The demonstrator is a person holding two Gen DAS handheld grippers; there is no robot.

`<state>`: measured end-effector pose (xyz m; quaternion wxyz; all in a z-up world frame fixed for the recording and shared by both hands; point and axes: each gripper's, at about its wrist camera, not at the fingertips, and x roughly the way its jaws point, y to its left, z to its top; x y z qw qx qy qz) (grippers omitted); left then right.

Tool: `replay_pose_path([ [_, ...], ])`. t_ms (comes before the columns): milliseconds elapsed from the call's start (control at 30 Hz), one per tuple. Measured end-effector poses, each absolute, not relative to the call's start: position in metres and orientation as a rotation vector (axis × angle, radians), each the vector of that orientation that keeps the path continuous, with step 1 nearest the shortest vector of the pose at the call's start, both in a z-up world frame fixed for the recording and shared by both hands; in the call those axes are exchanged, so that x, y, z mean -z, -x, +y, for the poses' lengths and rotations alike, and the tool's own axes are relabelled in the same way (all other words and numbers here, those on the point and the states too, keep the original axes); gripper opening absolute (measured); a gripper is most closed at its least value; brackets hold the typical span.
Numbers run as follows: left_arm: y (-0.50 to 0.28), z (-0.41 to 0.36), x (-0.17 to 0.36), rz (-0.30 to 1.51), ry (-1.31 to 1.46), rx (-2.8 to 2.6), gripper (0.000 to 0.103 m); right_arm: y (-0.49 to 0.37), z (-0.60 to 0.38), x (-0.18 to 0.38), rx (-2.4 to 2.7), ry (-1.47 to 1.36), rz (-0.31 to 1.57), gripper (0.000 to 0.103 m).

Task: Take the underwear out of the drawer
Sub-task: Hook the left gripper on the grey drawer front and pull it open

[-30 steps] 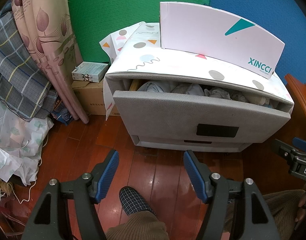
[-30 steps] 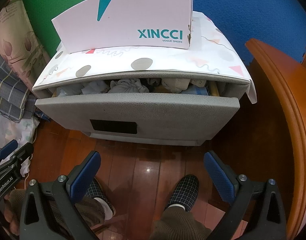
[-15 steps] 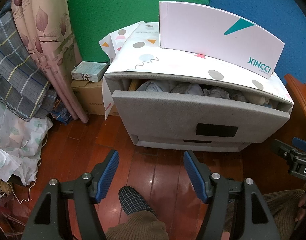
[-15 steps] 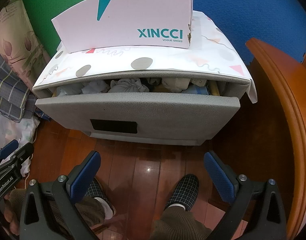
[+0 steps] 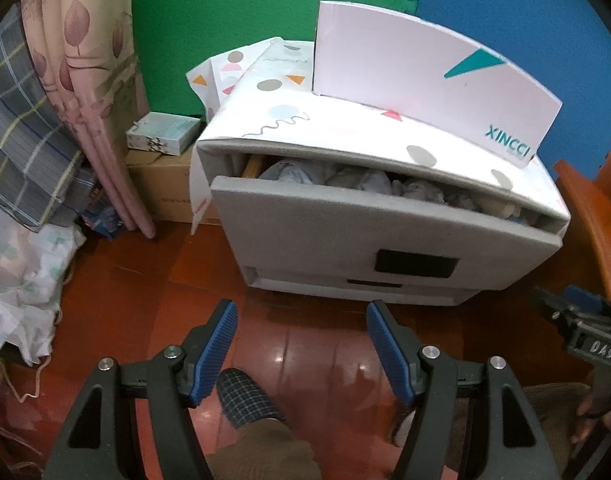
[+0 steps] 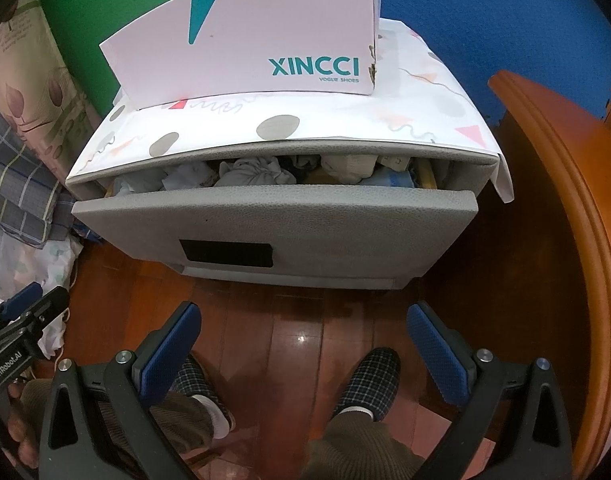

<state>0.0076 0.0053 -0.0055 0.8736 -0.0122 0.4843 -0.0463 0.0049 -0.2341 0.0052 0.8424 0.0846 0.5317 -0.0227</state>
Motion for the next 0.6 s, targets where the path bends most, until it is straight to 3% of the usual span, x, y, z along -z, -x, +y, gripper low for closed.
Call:
replay_pose_path([
  [600,-0.097,0.063,0.015,1.058,0.478,0.056,0.069,-0.004,-0.255,-0.007,0.039,-0.245,1.119,0.102],
])
